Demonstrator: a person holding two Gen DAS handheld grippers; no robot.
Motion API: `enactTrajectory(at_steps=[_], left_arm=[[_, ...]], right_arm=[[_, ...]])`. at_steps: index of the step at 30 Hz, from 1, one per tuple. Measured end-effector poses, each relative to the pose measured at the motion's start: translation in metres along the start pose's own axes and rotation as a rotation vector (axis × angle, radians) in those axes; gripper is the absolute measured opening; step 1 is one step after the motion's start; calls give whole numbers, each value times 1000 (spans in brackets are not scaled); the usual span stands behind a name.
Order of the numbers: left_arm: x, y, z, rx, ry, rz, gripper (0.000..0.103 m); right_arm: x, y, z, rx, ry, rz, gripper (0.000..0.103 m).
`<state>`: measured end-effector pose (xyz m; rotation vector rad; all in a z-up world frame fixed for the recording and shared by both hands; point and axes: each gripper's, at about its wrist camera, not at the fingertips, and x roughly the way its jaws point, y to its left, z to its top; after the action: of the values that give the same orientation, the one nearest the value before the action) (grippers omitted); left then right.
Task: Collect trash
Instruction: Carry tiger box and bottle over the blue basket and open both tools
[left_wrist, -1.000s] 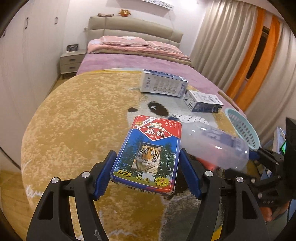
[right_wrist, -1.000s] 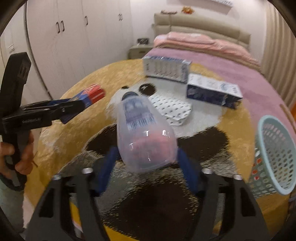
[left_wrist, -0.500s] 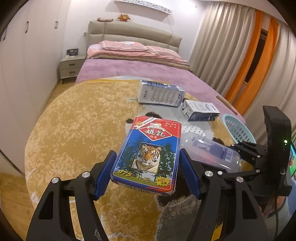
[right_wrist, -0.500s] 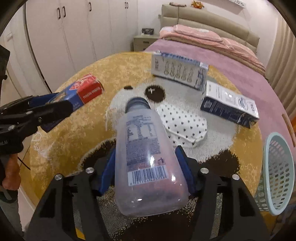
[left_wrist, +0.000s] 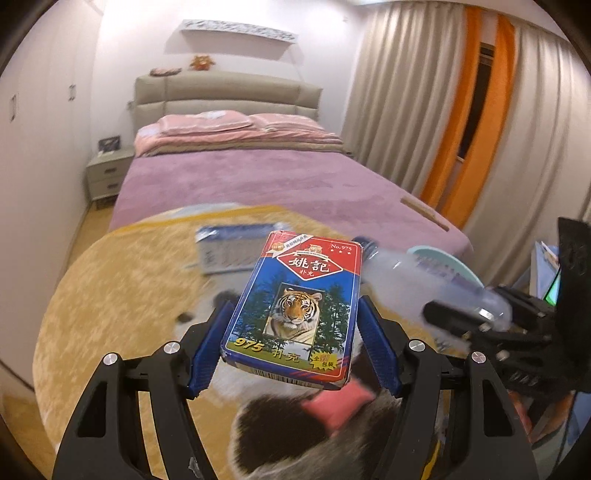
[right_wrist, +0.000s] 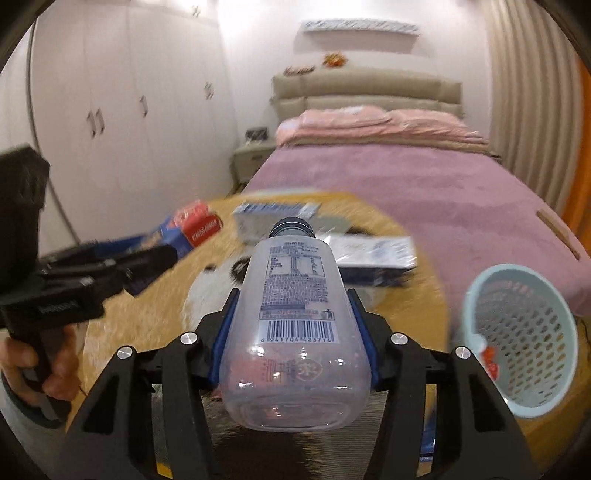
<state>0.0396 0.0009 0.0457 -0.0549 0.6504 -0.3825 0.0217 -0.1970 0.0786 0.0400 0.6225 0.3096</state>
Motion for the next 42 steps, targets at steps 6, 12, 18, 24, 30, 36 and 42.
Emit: enactTrajectory(at_steps=[6,12,18,24,30,36,42], left_arm=[[34,-72,26,119,15,-80,67],[91,-150,42,192,86,-203,67],[158,-200,36,192,195,-267,67],[210,-218,15,154,287,-286,67],[217,-221,9,126,302,-295,81],[187,-211,12,114,269,-334,81],[129,-191,20,108,174,-362,81]], right_arm=[[-28,-80,-2,146,-67,-163,52],[-34,-171,-24,360,-49,-307,52],[-20,-237,-49,524,0,-377,52],[-4,-274,-75,636,54,-405,52],[19,-296,-93,705,134,-348,60],[7,-285,-97,671,105,-315,60],[-15,-249,-83,573,56,-298,60]])
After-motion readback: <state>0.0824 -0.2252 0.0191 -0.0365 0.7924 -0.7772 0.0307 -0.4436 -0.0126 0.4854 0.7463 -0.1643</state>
